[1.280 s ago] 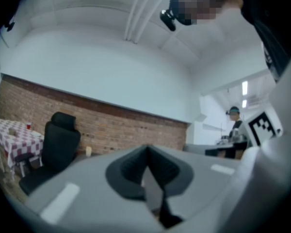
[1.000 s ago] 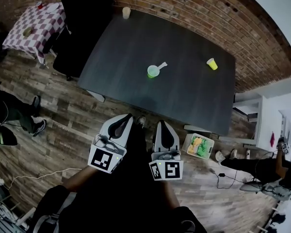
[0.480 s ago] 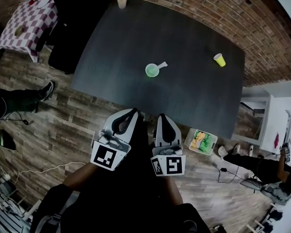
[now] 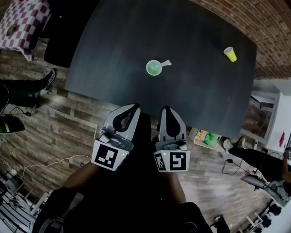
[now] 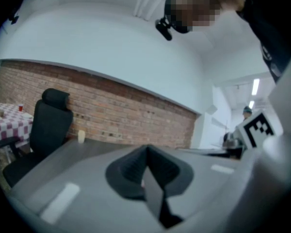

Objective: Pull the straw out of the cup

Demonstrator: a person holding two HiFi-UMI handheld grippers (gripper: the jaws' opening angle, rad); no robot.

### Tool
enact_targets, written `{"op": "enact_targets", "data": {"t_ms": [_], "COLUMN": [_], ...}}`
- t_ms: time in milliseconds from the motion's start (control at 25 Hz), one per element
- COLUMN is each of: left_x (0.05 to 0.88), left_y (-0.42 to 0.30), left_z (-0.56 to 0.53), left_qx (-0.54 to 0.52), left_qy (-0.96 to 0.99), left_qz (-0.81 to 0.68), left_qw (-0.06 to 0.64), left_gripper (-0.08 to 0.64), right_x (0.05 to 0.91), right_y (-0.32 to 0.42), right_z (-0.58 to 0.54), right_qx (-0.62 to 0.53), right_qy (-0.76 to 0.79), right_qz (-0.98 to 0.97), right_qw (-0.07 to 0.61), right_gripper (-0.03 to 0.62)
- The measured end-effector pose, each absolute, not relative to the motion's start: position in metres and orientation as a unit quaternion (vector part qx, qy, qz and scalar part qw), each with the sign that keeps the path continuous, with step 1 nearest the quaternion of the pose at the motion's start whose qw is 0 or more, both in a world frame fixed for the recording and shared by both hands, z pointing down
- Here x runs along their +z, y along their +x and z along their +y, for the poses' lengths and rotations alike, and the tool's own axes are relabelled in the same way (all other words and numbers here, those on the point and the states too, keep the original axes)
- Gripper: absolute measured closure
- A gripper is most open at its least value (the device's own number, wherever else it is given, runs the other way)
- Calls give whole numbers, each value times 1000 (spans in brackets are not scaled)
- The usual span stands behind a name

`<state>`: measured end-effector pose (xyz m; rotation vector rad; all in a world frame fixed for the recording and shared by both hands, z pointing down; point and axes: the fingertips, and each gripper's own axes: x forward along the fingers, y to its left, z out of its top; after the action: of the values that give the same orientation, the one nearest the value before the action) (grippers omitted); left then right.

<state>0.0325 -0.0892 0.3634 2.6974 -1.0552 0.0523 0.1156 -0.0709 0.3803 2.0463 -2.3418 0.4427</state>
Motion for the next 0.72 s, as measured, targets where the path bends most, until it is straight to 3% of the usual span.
{"op": "enact_targets", "data": {"t_ms": [720], "left_x": [436], "left_y": [62], "left_z": [-135], "left_qx": [51], "left_qy": [913], "left_qz": [-369], "left_qw": [166], "left_gripper": [555], "right_x": [467], "right_y": [139], "right_z": [-123], "right_qx": [201], "right_qy": [643], "right_qz": [-738], "right_qw": [32], "right_gripper": [588]}}
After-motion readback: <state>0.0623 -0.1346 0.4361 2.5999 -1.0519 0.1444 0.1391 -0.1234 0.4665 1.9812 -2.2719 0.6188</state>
